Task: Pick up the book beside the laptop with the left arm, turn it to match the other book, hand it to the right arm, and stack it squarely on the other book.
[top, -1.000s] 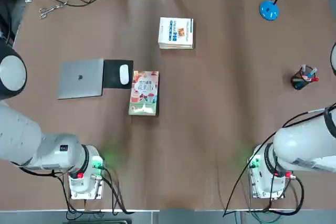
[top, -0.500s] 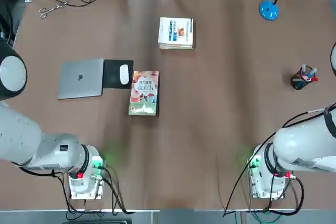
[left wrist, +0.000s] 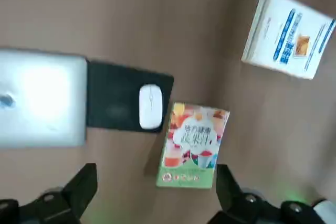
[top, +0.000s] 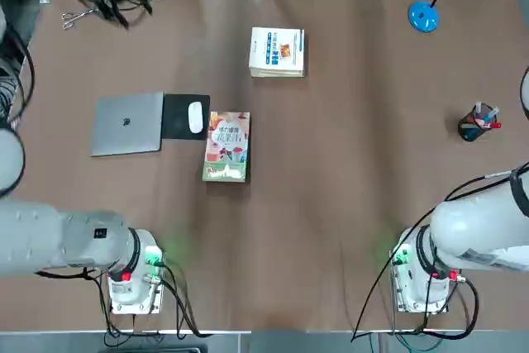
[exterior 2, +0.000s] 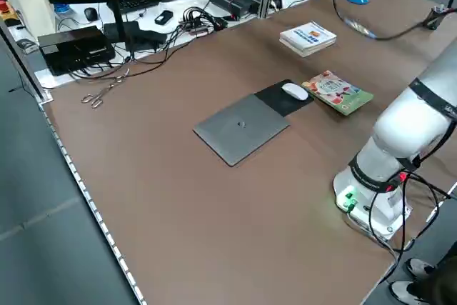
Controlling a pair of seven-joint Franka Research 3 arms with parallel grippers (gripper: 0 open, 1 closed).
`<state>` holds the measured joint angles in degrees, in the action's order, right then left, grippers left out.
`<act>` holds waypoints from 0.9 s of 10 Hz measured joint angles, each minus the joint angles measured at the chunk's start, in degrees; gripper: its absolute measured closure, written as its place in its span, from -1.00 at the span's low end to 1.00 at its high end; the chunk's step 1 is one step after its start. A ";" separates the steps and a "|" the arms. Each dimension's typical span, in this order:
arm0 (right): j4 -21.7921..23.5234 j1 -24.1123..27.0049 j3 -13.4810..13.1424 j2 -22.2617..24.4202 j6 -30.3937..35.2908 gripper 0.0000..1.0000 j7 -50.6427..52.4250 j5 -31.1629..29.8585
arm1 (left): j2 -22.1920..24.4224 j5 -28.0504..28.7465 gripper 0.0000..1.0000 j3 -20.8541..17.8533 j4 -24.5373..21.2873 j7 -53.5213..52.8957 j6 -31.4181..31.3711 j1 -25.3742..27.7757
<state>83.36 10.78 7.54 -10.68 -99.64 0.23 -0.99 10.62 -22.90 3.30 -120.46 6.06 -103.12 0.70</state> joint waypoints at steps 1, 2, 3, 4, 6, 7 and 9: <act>0.00 0.00 0.00 0.00 0.00 -0.99 0.01 0.00 | 3.09 -3.11 -1.00 0.19 -8.49 -2.75 -2.61 -0.03; 0.05 0.00 0.01 -0.01 -0.11 -0.99 0.03 0.00 | 5.81 -6.64 -1.00 0.16 -16.16 -6.87 -4.91 0.07; 0.12 -0.02 0.01 -0.01 -0.35 -0.99 0.06 0.00 | 8.11 -10.70 -0.97 0.10 -22.61 -11.21 -6.65 0.62; 0.15 -0.03 0.02 -0.02 -0.45 -0.99 0.07 0.00 | 9.90 -14.71 -0.96 0.08 -28.19 -16.54 -7.77 2.37; 0.22 -0.01 0.00 -0.04 -0.48 -0.99 0.08 0.00 | 11.26 -22.04 -0.89 -0.05 -37.11 -29.75 -8.68 9.17; 0.23 0.03 -0.04 -0.04 -0.49 -0.99 0.08 0.00 | 11.09 -24.91 -0.87 -0.08 -40.09 -34.68 -10.12 11.75; 0.24 0.09 -0.11 -0.05 -0.62 -0.99 0.08 0.00 | 8.10 -32.34 -0.85 5.86 -41.47 -36.63 -17.63 11.25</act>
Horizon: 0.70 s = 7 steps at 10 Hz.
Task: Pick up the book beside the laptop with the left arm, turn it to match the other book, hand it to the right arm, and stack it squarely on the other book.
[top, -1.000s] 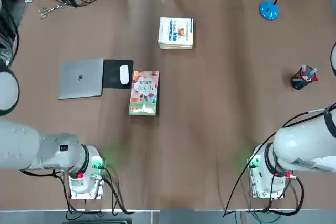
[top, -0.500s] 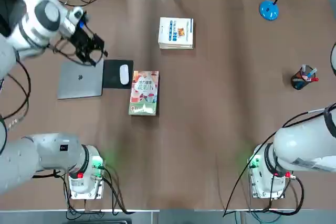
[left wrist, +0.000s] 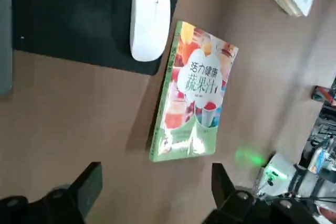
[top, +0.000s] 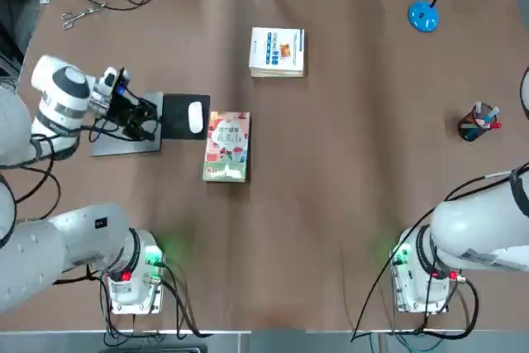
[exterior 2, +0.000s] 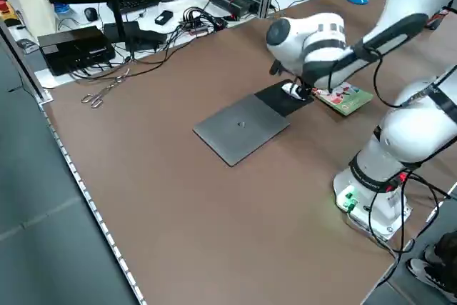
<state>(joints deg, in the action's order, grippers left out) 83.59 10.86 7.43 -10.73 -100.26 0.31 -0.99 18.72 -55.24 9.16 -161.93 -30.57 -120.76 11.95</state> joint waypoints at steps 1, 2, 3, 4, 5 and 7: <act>0.02 0.04 -0.04 -0.02 -0.08 -0.99 0.00 0.00 | -3.28 -7.84 -0.85 9.39 0.04 -0.17 -6.83 -0.85; 0.03 0.08 -0.08 -0.04 -0.12 -0.99 0.00 0.00 | -7.51 -15.22 -0.85 18.85 -0.03 -1.45 -13.61 -1.81; 0.04 0.08 -0.09 -0.06 -0.13 -0.99 0.00 0.00 | -11.92 -19.46 -0.85 24.37 -0.16 -4.76 -17.61 -2.15; 0.04 0.08 -0.09 -0.06 -0.13 -0.99 0.00 0.00 | -15.84 -20.42 -0.85 25.07 -0.23 -8.94 -18.86 -1.64; 0.04 0.09 -0.11 -0.06 -0.14 -0.99 0.00 0.00 | -19.24 -20.42 -0.85 24.64 -0.17 -13.42 -19.09 0.27; 0.05 0.30 -0.24 -0.06 -0.10 -0.99 0.19 0.00 | -22.92 -20.42 -0.85 24.03 0.20 -17.81 -19.11 2.42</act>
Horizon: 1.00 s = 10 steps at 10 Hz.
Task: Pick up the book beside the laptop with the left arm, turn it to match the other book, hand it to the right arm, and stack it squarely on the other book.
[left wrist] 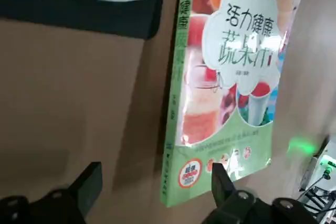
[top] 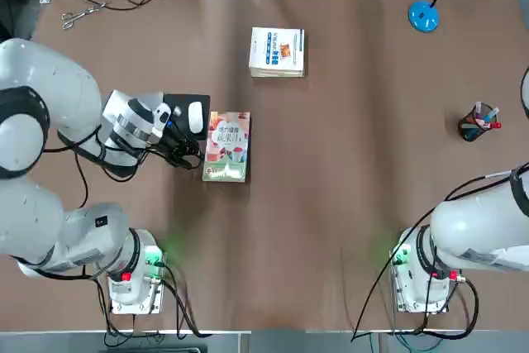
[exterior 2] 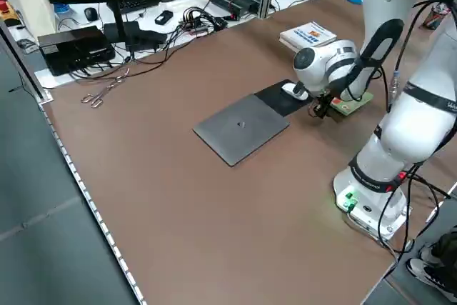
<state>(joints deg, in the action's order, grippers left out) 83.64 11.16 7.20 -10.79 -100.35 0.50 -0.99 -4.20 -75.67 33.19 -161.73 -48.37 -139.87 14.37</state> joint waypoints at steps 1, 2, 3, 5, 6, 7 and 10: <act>0.01 0.25 -0.12 0.00 0.08 -0.99 0.65 0.00 | -0.73 -0.01 -0.85 0.13 0.13 -0.62 0.00 -0.07; 0.01 0.37 -0.19 0.00 0.10 -0.99 1.28 0.00 | -1.34 -0.73 -0.85 0.28 0.15 -1.85 0.01 -0.15; 0.02 0.41 -0.22 -0.01 0.09 -0.99 1.45 0.00 | -1.95 -2.12 -0.85 0.43 0.27 -3.02 0.01 -0.21; 0.05 0.41 -0.21 -0.05 0.08 -0.99 1.59 0.00 | -2.56 -6.66 -0.82 2.46 1.07 -4.12 0.03 -0.30; 0.06 0.39 -0.15 -0.06 0.10 -0.99 1.71 0.00 | -2.67 -8.83 -0.81 3.85 1.74 -4.17 0.03 -0.52; 0.07 0.34 -0.04 -0.06 0.09 -0.99 1.81 0.00 | -2.94 -10.15 -0.79 4.74 2.27 -4.17 0.03 -0.93; 0.07 0.31 0.04 -0.06 -0.01 -0.99 1.95 0.00 | -4.77 -10.85 -0.71 5.38 2.49 -5.13 0.01 -0.83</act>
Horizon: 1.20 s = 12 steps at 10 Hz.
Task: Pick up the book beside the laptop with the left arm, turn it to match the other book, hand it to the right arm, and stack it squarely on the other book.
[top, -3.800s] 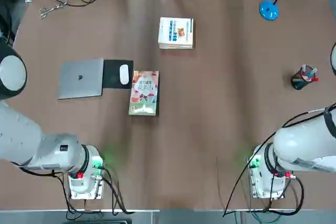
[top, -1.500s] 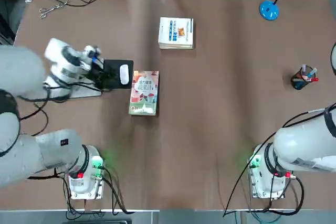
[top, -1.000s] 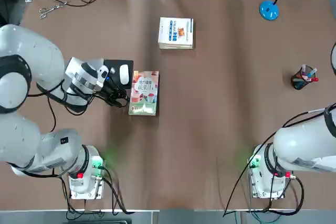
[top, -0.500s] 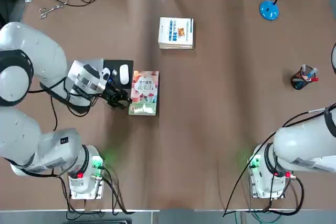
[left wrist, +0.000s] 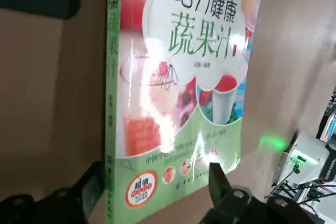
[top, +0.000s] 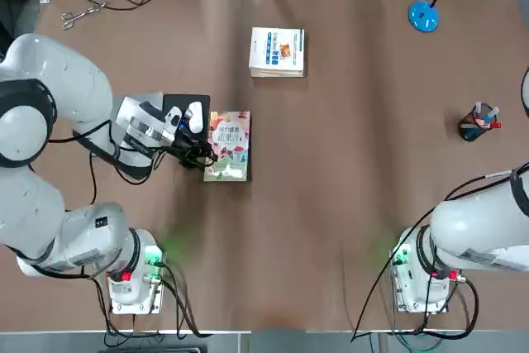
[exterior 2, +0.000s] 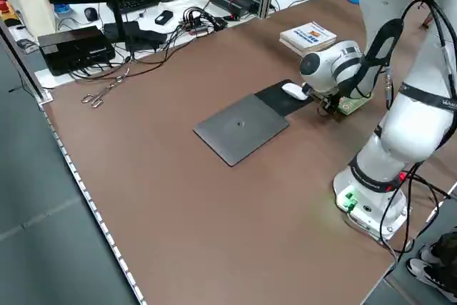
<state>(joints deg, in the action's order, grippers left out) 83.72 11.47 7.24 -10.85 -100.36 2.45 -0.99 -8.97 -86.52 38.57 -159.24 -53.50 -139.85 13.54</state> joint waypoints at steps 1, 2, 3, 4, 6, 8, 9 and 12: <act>0.00 -0.03 0.02 0.00 0.02 -0.99 0.02 0.00 | -0.92 -0.06 -0.69 -0.02 0.31 -0.35 -0.01 0.05; 0.00 -0.06 0.03 0.00 0.02 -0.99 0.04 0.00 | -1.79 -0.14 -0.68 -0.05 0.72 -0.59 -0.04 0.07; 0.01 -0.08 0.05 0.00 0.02 -0.99 0.07 0.00 | -2.61 -0.51 -0.66 -0.08 1.03 -0.90 -0.05 0.09; 0.01 -0.14 0.11 0.00 0.01 -0.99 0.08 0.00 | -3.60 -0.96 -0.65 -0.07 1.51 -1.13 -0.93 0.07; 0.01 -0.16 0.15 0.00 0.01 -0.99 0.09 0.00 | -5.77 -1.14 -0.59 -0.07 2.48 -1.27 -2.82 0.08; 0.04 -0.16 0.15 -0.01 0.07 -0.99 0.09 0.00 | -6.60 -1.15 0.06 -0.11 2.90 -1.49 -4.04 0.10; 0.06 -0.17 0.15 -0.02 0.08 -0.99 0.09 0.00 | -6.61 -1.19 0.26 -0.07 3.23 -1.58 -3.91 0.10; 0.06 -0.07 0.04 -0.02 0.04 -0.99 0.09 0.00 | -6.24 -1.21 0.56 0.03 4.55 -1.80 -3.93 0.12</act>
<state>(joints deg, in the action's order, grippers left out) 83.78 11.40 7.28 -10.87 -100.32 2.54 -0.99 -15.21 -87.73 38.60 -154.69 -55.31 -143.79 13.66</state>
